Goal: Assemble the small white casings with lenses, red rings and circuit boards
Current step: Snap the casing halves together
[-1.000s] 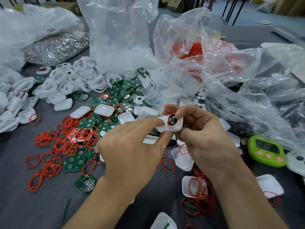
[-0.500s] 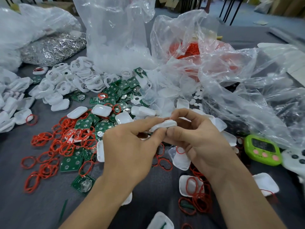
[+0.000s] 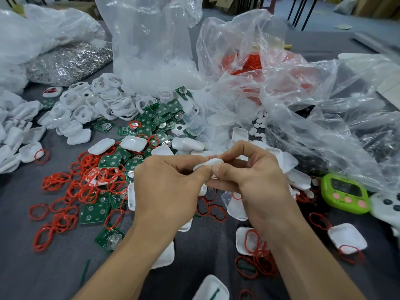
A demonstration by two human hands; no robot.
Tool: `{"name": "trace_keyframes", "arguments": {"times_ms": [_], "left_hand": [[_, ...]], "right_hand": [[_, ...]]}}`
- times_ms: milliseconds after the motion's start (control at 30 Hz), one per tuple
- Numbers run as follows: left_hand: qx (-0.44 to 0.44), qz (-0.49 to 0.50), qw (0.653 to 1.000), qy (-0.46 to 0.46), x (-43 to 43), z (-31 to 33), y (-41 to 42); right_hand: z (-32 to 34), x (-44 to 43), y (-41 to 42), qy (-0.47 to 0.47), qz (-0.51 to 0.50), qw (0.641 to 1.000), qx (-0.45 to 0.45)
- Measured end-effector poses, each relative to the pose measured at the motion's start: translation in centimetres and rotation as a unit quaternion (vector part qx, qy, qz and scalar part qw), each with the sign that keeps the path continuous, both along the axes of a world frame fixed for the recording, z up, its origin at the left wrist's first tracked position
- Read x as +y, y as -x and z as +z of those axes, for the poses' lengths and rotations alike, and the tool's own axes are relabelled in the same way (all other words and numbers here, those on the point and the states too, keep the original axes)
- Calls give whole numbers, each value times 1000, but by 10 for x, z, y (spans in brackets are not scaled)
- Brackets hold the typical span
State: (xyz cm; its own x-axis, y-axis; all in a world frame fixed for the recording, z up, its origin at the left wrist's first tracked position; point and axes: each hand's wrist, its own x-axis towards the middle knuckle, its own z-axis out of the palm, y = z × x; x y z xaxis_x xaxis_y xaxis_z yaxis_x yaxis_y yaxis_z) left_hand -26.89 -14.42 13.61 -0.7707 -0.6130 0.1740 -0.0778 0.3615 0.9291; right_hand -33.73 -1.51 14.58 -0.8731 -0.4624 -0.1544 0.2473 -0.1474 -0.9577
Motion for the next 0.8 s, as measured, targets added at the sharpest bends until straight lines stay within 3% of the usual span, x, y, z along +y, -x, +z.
{"name": "trace_keyframes", "arguments": {"times_ms": [200, 367, 567, 800], "left_hand": [[10, -7, 1000, 3, 1, 0, 2], [37, -33, 971, -235, -2, 5, 6], [46, -48, 993, -95, 2, 1, 4], [74, -42, 989, -119, -1, -1, 10]], "right_hand": [[-3, -3, 0, -5, -19, 1000, 23], [6, 5, 4, 17, -4, 1000, -3], [2, 7, 3, -119, -68, 970, 201], [-4, 3, -2, -138, -74, 960, 231]]}}
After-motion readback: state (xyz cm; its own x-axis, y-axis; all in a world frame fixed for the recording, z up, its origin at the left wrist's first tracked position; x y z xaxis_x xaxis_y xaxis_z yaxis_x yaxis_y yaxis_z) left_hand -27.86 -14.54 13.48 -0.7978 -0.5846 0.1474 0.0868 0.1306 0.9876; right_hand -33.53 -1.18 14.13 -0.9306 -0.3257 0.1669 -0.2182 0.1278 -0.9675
